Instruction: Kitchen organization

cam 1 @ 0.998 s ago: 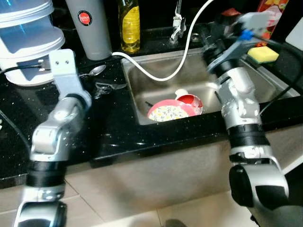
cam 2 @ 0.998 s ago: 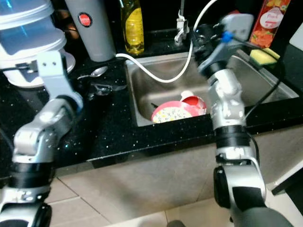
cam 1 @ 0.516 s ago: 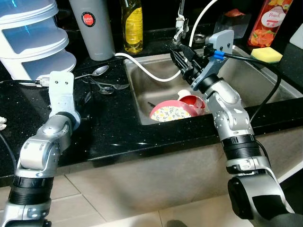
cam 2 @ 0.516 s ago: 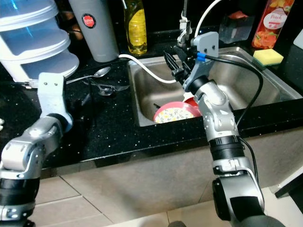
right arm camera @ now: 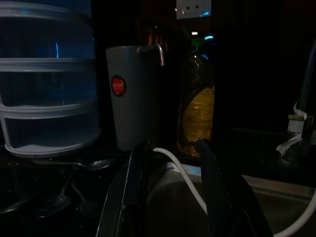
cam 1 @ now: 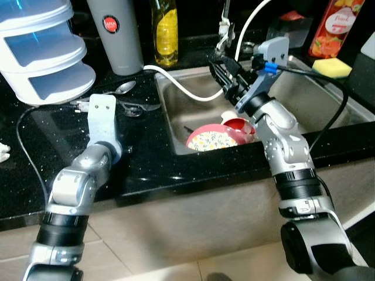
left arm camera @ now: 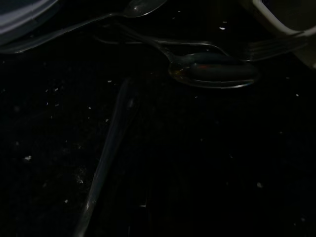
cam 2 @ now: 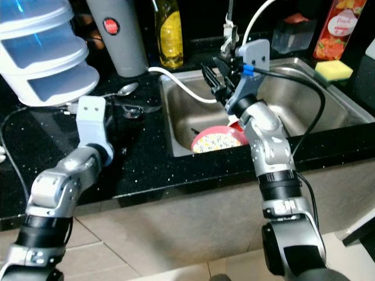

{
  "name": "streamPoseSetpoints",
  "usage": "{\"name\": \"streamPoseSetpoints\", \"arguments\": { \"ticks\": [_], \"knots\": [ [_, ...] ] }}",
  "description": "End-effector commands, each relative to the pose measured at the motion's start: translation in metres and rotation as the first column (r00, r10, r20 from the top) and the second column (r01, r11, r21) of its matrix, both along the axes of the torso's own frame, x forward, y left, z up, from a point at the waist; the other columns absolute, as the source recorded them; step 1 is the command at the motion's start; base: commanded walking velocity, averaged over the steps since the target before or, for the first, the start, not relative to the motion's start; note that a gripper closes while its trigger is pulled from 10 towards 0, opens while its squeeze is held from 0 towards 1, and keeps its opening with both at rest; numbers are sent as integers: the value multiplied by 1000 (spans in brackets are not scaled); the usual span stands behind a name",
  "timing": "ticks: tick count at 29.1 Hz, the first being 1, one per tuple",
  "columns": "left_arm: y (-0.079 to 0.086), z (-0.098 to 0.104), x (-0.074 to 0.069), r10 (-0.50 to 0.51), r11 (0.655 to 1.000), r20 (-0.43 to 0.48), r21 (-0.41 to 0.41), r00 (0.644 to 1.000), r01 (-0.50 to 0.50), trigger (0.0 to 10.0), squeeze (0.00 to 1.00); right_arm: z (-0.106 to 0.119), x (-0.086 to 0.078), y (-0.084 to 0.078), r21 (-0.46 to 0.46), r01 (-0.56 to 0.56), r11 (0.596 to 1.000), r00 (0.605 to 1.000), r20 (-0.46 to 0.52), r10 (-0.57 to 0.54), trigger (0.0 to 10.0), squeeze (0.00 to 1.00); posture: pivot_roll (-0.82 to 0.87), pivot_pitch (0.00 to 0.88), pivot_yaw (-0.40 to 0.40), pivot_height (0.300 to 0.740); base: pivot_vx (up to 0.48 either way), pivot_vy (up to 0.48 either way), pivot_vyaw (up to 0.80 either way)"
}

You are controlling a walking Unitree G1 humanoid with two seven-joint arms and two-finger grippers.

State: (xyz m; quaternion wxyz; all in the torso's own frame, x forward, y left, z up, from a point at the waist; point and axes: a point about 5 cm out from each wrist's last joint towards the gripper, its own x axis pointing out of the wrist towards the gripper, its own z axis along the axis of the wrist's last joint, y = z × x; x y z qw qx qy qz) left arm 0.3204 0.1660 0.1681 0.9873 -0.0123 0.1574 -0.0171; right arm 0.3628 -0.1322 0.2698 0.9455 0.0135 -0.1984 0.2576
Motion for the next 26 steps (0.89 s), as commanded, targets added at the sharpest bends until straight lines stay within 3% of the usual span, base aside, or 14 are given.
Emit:
{"name": "streamPoseSetpoints", "arguments": {
  "ticks": [1, 4, 5, 6, 7, 9, 14, 20, 21, 22, 26],
  "knots": [
    [4, -28, -5, 45, 999, -130, -3, 991, -46, 10000, 0, 0, -1, -1, 22, 14, 1000, 1000, -5, -14, 10000, 0, -90, 0, 53, 740, 0, 0, 0],
    [5, -37, -8, 66, 998, -155, 16, 986, -64, 10000, 0, 0, -1, -3, 27, 25, 999, 1000, -9, -25, 10000, 0, -87, 0, 51, 740, 0, 0, 0],
    [5, -40, -9, 77, 997, -163, 26, 984, -73, 8392, 0, 0, -1, -3, 28, 26, 999, 1000, -10, -26, 10000, 0, -87, 0, 51, 740, 0, 0, 0],
    [5, -43, -10, 83, 996, -168, 33, 982, -78, 3216, 0, 0, -1, -3, 29, 25, 999, 1000, -12, -25, 10000, 0, -87, 0, 50, 740, 0, 0, 0],
    [5, -44, -10, 93, 995, -171, 36, 981, -88, 0, 0, 0, -1, -2, 29, 23, 999, 1000, -13, -23, 10000, 0, -86, 0, 46, 740, 0, 0, 0],
    [5, -45, -10, 101, 995, -170, 42, 980, -95, 0, 0, 0, -1, -2, 29, 22, 999, 1000, -14, -22, 10000, 0, -86, 0, 45, 740, 0, 0, 0],
    [11, -41, -6, 149, 976, -116, 174, 982, -128, 0, 0, 4, 0, -3, 34, 26, 999, 1000, -11, -26, 10000, 0, -88, 0, 42, 740, 0, 0, 0],
    [12, -34, -5, 172, 972, -67, 171, 983, -159, 0, 0, 4, 0, -3, 38, 28, 999, 1000, -12, -27, 10000, 0, -91, 0, 41, 740, 0, 0, 0],
    [14, -26, -2, 212, 966, -36, 161, 977, -204, 4471, 0, 4, 0, -3, 38, 26, 999, 1000, -13, -25, 10000, 0, -91, 0, 40, 740, 0, 0, 0],
    [15, -22, -1, 235, 962, -21, 148, 972, -229, 10000, 0, 4, 0, -3, 38, 25, 999, 1000, -13, -25, 10000, 0, -90, 0, 39, 740, 0, 0, 0],
    [17, -13, 2, 320, 945, -5, 74, 948, -318, 10000, 0, 5, 0, -2, 39, 23, 999, 1000, -14, -23, 10000, 0, -88, 0, 37, 740, 0, 0, 0]
  ]
}}
